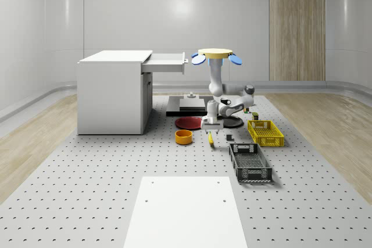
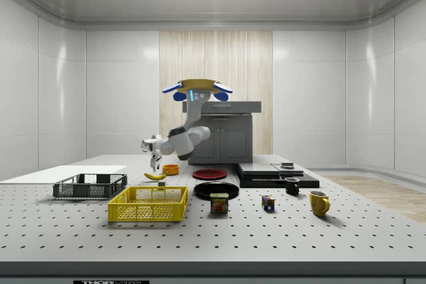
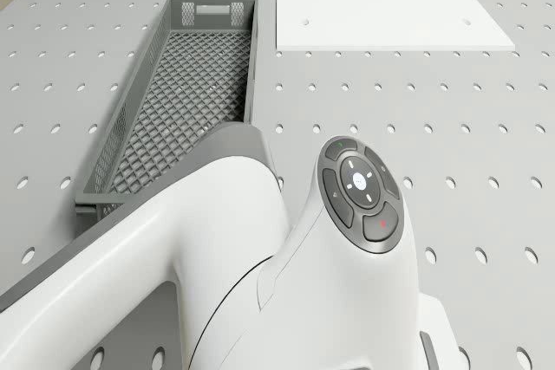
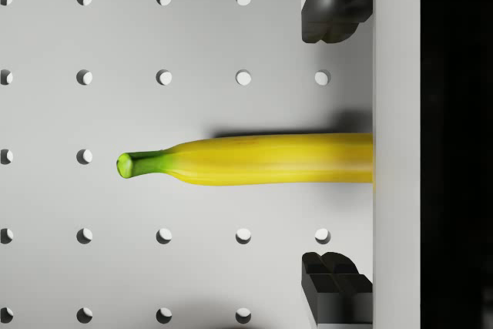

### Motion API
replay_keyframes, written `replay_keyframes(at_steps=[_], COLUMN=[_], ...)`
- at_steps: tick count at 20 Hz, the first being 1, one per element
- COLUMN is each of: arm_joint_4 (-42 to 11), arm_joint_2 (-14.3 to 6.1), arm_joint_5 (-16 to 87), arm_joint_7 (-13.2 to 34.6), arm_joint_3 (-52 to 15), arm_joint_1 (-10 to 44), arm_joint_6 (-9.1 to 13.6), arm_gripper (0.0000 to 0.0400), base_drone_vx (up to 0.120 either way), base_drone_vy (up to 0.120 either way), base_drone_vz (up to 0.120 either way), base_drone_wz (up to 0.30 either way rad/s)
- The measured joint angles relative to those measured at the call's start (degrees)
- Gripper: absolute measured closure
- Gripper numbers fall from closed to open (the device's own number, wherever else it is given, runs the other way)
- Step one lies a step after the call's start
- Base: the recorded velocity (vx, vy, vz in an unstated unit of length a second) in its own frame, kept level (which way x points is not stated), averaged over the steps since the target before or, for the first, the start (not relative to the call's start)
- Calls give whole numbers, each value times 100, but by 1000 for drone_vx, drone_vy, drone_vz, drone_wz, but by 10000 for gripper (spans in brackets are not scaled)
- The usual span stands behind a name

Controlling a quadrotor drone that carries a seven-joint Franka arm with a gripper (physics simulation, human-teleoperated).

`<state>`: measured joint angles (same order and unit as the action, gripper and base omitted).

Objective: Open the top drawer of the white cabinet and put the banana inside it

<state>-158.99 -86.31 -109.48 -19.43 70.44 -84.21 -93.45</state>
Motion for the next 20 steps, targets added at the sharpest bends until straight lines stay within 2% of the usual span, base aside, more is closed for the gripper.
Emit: replay_keyframes(at_steps=[11,20], arm_joint_4=[602,890], arm_joint_2=[226,328], arm_joint_5=[-249,-519], arm_joint_7=[46,88], arm_joint_3=[-217,-495], arm_joint_1=[-480,-647], arm_joint_6=[-87,-231], arm_gripper=[0,0], base_drone_vx=[0,0], base_drone_vy=[0,0], base_drone_vz=[0,0], base_drone_wz=[0,0])
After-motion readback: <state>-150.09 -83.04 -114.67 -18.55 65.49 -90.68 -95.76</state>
